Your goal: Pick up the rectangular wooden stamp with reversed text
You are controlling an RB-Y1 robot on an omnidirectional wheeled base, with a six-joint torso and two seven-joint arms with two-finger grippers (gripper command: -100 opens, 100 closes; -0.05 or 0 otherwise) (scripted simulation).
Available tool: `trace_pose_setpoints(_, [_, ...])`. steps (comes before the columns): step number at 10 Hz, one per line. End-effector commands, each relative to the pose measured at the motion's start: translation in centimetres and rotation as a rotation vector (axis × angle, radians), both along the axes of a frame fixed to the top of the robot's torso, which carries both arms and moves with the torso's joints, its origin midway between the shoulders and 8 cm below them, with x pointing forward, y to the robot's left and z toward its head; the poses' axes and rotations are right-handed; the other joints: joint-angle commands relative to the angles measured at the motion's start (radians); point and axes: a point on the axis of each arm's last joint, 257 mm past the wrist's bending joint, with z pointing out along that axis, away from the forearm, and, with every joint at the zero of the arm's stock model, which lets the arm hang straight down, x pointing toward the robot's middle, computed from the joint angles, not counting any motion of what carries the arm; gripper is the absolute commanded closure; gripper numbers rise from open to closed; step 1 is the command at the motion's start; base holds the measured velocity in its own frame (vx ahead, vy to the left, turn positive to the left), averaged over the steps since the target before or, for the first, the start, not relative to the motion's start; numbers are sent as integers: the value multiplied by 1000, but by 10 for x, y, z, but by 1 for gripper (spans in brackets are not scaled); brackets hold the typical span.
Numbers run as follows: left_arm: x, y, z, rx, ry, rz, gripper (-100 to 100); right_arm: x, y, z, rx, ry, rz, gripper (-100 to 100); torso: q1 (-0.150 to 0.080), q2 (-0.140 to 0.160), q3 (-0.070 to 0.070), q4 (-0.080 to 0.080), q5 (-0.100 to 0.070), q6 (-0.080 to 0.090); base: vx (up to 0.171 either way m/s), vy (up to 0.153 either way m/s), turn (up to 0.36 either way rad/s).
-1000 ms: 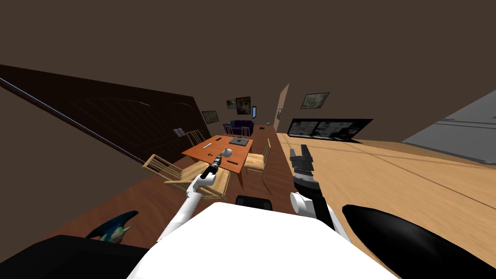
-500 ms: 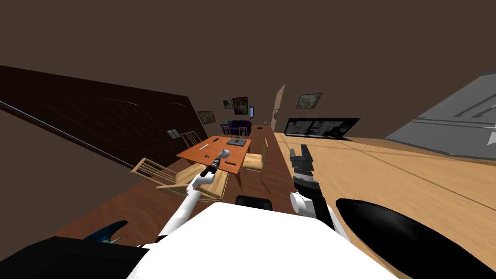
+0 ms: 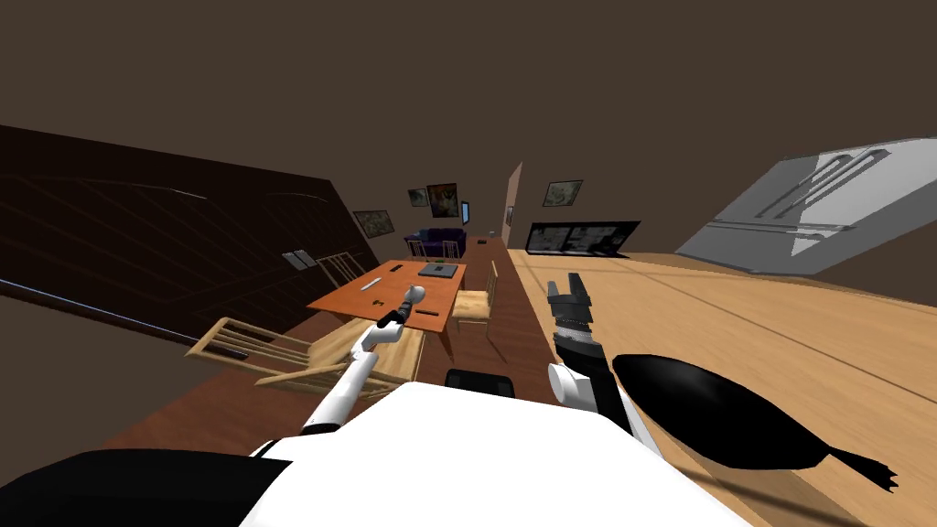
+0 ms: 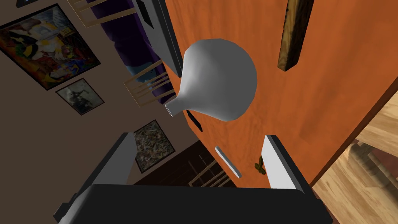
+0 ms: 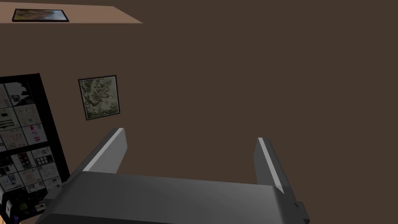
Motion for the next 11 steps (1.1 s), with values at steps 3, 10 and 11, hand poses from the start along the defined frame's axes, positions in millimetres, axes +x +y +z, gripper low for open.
trace_pose_setpoints(3, [-17,25,-34,-25,120,58,-100,0,0,0,0,0,0,0,1,0,0,0,0,0,10,16,-159])
trace_pose_setpoints(10, [-46,62,-72,-93,292,158,-100,0,0,0,0,0,0,0,1,1,0,0,0,-2,6,21,-141])
trace_pose_setpoints(11, [-57,66,-84,-101,321,174,-100,0,0,0,0,0,0,0,1,1,0,0,0,0,1,35,-142])
